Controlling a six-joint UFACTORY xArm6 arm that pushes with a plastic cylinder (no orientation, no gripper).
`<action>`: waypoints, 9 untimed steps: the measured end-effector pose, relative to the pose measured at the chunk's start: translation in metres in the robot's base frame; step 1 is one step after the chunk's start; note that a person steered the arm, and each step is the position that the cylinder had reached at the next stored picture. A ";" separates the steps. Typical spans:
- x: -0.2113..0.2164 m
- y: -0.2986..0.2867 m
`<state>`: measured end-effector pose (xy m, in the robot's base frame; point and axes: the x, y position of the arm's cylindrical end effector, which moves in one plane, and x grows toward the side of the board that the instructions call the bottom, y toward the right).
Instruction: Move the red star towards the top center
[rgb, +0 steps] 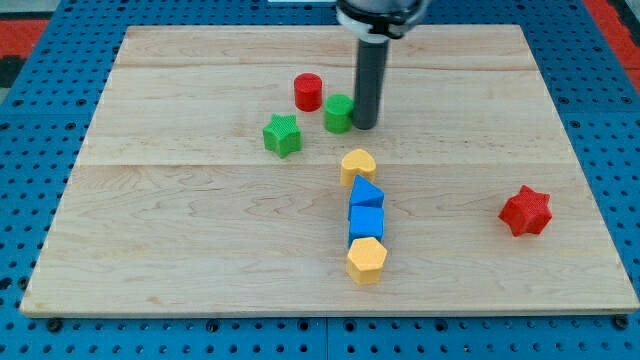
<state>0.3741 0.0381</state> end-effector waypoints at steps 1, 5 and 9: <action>-0.012 -0.025; -0.096 -0.024; 0.073 0.275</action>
<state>0.4473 0.3136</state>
